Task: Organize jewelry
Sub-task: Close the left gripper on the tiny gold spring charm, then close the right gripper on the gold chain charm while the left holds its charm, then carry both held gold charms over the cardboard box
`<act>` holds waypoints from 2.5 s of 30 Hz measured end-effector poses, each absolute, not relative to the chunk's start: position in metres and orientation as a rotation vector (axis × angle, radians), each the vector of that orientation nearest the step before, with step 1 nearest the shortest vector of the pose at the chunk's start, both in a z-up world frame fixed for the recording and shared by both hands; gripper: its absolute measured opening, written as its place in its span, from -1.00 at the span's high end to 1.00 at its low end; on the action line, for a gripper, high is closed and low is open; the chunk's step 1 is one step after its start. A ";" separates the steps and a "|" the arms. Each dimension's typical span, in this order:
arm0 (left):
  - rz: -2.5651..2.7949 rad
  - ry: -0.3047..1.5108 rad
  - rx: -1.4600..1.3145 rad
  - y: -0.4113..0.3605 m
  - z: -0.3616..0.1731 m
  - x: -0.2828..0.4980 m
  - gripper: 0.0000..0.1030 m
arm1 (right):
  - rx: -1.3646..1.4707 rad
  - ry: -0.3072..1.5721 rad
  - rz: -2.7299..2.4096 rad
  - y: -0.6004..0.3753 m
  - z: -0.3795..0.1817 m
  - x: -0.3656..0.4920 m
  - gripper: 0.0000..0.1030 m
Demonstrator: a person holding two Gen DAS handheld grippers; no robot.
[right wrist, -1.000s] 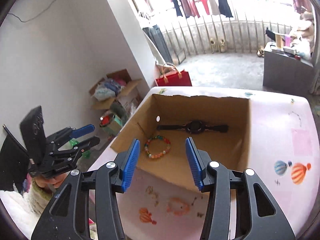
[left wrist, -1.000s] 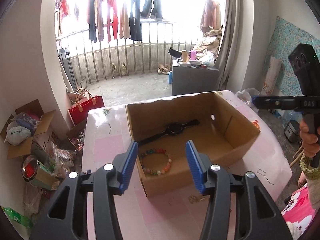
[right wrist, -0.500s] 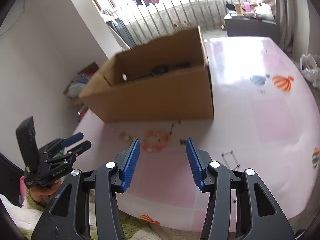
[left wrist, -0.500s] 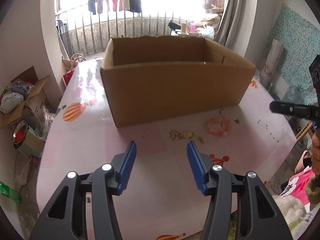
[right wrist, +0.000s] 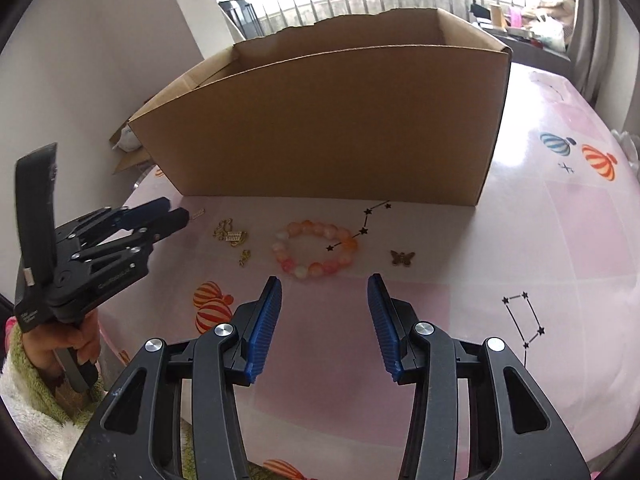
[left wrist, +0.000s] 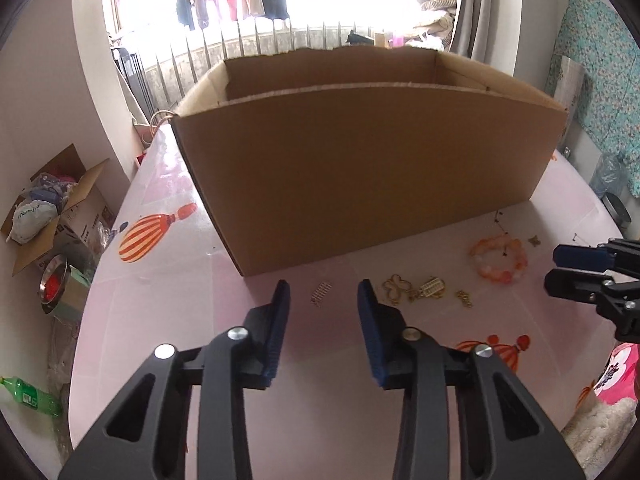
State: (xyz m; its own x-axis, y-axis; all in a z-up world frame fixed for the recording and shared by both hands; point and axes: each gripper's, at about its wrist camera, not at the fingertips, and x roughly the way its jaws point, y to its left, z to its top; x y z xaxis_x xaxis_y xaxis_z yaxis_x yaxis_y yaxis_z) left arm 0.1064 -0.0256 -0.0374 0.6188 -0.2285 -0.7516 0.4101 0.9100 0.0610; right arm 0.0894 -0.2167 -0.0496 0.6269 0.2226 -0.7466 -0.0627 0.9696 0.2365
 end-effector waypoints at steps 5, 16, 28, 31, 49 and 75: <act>-0.390 0.870 0.271 -0.029 -0.047 0.117 0.51 | 0.207 0.877 0.184 -0.217 -0.052 0.092 0.17; -0.500 0.893 0.263 -0.029 -0.047 0.125 0.68 | 0.261 0.867 0.211 -0.224 -0.051 0.091 0.17; -0.470 0.853 0.260 -0.018 -0.049 0.115 0.92 | 0.247 0.813 0.219 -0.232 -0.029 0.081 0.17; -0.458 0.851 0.246 -0.014 -0.048 0.108 0.92 | 0.225 0.789 0.252 -0.225 -0.023 0.081 0.17; -0.455 0.860 0.143 0.005 -0.045 0.090 0.92 | -0.133 0.875 0.456 -0.152 -0.031 0.135 0.60; -0.473 0.853 0.118 0.009 -0.049 0.095 0.92 | -0.145 0.910 0.486 -0.161 -0.023 0.134 1.00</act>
State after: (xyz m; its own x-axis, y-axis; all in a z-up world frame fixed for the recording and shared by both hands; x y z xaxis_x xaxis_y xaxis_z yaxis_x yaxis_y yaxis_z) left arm 0.0950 0.0087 -0.0492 0.5616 -0.3542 -0.7478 0.4472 0.8903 -0.0859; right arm 0.1340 -0.1612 -0.0235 0.5144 0.3425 -0.7862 -0.4628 0.8827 0.0817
